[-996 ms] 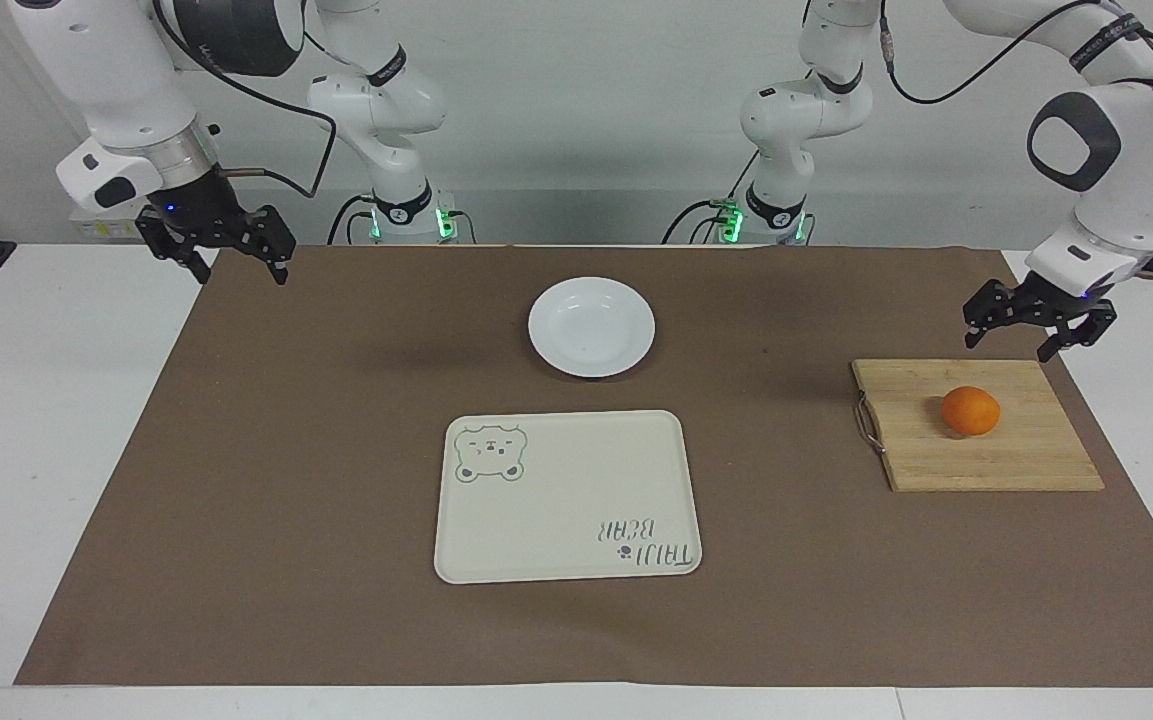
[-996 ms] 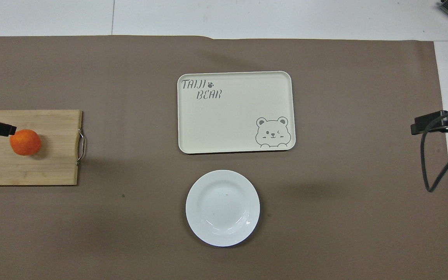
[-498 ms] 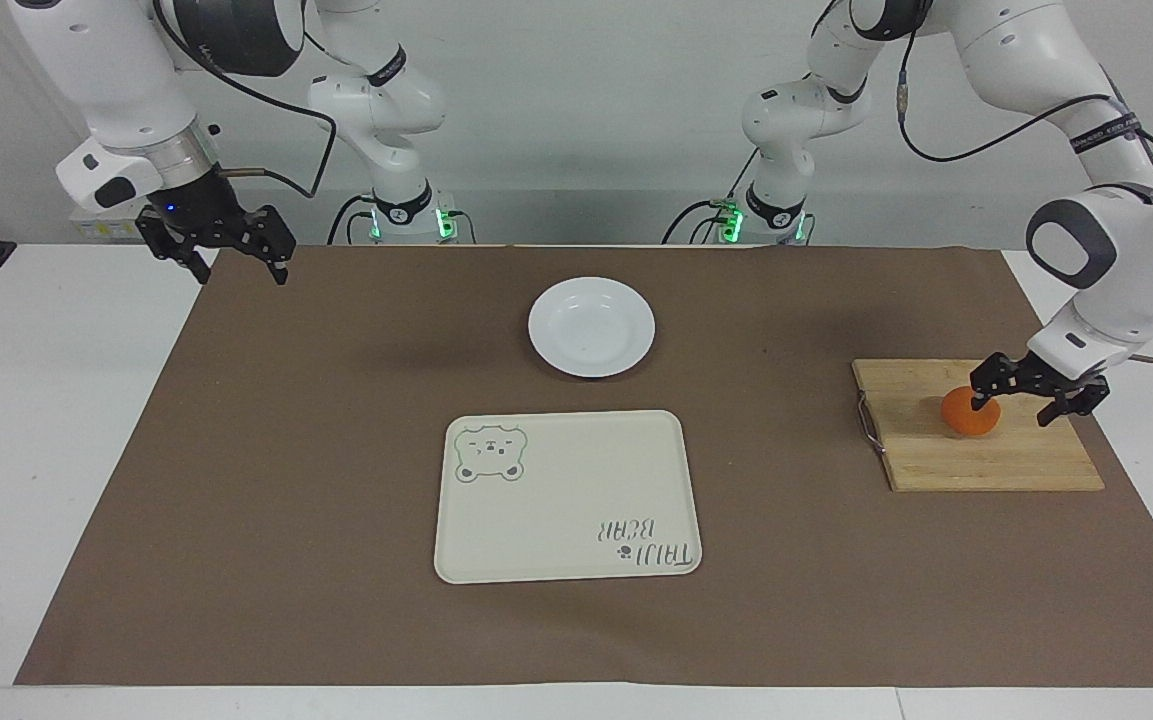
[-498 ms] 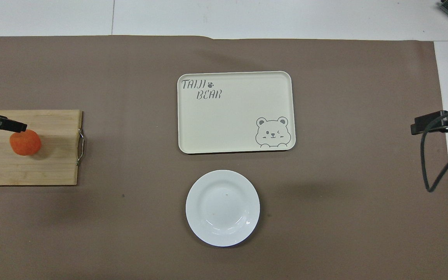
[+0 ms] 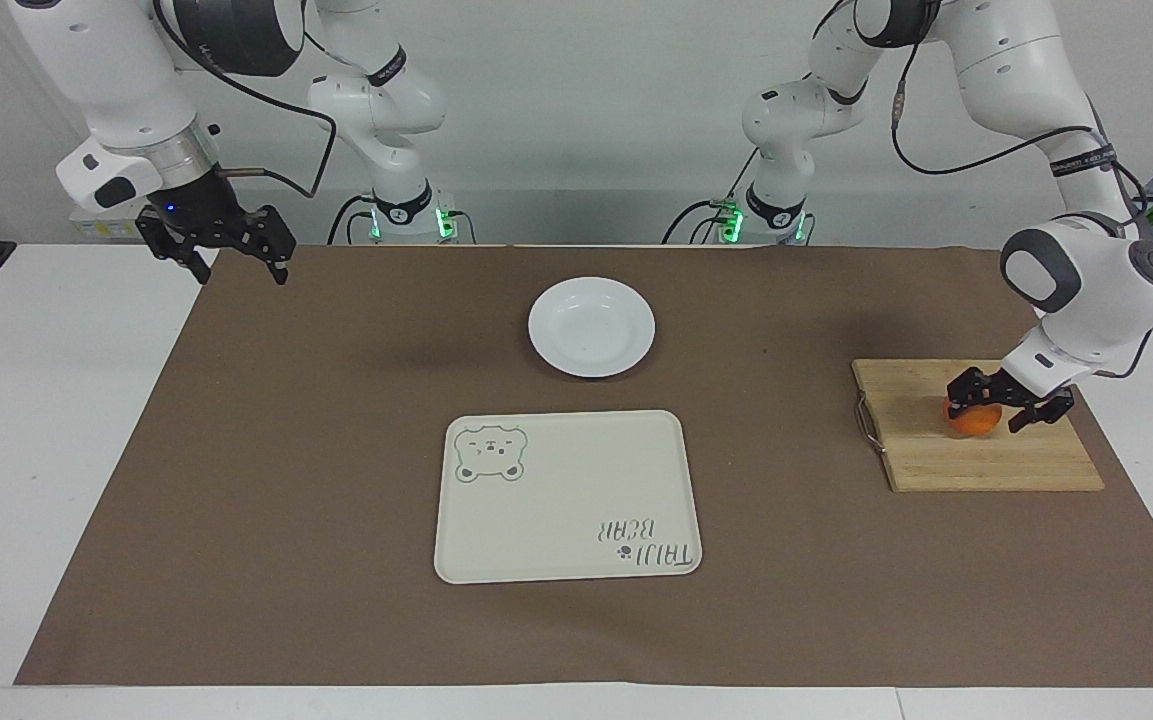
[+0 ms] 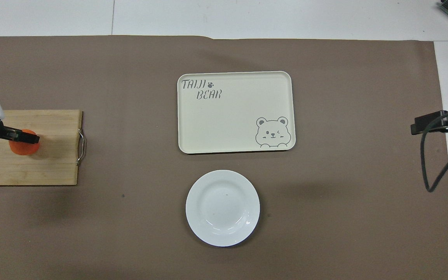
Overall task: Place orange and plate with both arms
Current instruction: 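Lower the left gripper onto the orange and close on it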
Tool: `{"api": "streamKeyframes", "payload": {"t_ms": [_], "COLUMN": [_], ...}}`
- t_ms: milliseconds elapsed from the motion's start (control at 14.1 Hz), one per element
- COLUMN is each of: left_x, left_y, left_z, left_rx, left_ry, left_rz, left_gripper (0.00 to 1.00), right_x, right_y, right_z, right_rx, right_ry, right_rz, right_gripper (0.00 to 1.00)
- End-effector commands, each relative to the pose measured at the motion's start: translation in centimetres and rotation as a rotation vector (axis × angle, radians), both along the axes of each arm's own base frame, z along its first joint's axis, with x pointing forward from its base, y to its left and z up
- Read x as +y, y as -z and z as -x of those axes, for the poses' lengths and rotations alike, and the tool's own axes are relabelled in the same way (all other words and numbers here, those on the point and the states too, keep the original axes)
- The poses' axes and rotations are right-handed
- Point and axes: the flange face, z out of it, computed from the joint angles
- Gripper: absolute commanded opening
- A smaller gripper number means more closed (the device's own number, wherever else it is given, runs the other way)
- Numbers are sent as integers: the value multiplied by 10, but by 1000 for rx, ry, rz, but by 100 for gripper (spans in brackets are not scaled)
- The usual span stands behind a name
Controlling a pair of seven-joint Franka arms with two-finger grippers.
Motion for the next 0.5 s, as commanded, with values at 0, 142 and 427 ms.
{"api": "streamKeyframes", "payload": {"t_ms": [0,142,427], "left_x": [-2,-2,-2], "left_y": [-5,-6,-7], "left_z": [15,14,11], "left_rx": [-20,-20,-22], "left_ry": [-31,-32,-27], "left_rz": [5,5,5], "left_gripper": [100,26,0], "right_x": [1,1,0], "right_y": [1,1,1], "right_z": [2,2,1], "right_rx": [-1,-1,0], "right_ry": [19,19,21], "right_rz": [-10,-10,-10], "right_gripper": [100,100,100]}}
